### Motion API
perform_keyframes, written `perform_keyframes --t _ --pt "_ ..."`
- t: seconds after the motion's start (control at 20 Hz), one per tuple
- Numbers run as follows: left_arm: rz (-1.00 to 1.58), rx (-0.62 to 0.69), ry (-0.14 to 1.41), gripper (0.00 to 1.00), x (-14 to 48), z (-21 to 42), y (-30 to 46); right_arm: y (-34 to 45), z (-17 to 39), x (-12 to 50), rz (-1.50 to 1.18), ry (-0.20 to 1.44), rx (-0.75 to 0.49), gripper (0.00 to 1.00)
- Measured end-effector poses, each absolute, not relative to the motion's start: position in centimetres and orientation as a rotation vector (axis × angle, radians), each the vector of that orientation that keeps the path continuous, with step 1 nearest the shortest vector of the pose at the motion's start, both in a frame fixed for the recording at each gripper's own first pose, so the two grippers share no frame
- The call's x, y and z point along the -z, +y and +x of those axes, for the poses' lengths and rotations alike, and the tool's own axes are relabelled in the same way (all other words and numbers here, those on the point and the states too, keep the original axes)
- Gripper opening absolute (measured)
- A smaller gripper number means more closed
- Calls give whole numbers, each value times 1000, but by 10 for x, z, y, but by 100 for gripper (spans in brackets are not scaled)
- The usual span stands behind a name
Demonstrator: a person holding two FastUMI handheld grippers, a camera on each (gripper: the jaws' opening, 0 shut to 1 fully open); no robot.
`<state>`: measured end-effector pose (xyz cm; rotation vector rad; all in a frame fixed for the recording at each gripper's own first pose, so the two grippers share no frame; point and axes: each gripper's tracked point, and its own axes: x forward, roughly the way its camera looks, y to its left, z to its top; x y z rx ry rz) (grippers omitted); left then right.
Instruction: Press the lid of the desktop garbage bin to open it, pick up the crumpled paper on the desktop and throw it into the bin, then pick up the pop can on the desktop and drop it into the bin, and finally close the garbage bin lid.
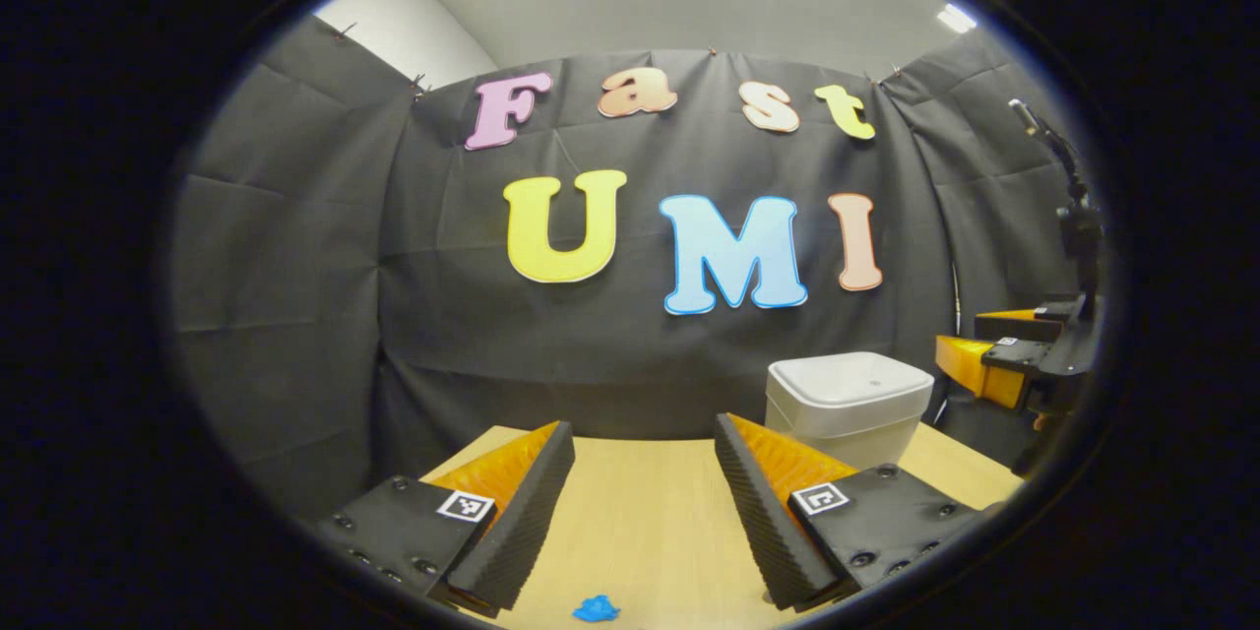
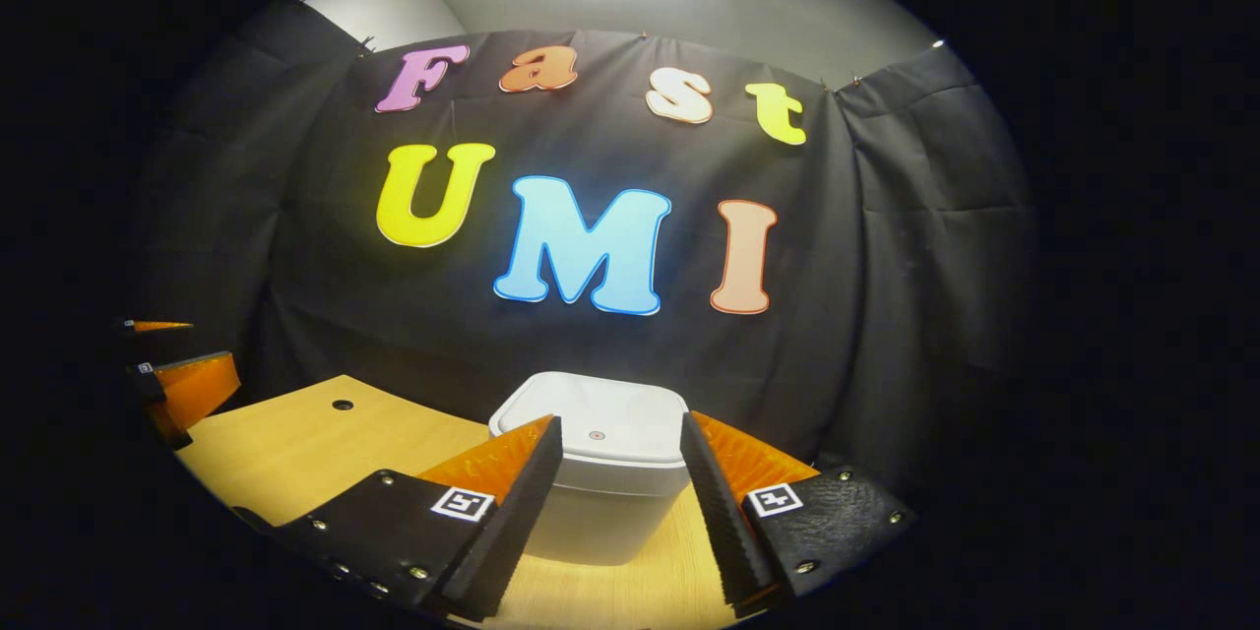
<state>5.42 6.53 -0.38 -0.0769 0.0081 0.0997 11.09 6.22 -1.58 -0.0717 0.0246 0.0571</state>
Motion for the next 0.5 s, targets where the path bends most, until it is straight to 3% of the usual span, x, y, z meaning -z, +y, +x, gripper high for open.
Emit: perform_keyframes --t 0.2,0.25,0.3,0.45,0.5 --pt "-78 -94 13 100 8 59 74 67 124 17 -41 36 -56 56" --pt "-77 -92 15 100 9 61 75 71 128 21 -31 44 -69 44" --pt "-76 -91 19 100 11 61 76 70 135 23 -27 52 -65 40" --pt "-80 -99 22 100 14 62 85 71 142 28 -40 71 -33 38" --pt "-82 -100 20 100 14 62 86 73 146 31 -20 67 -34 1"
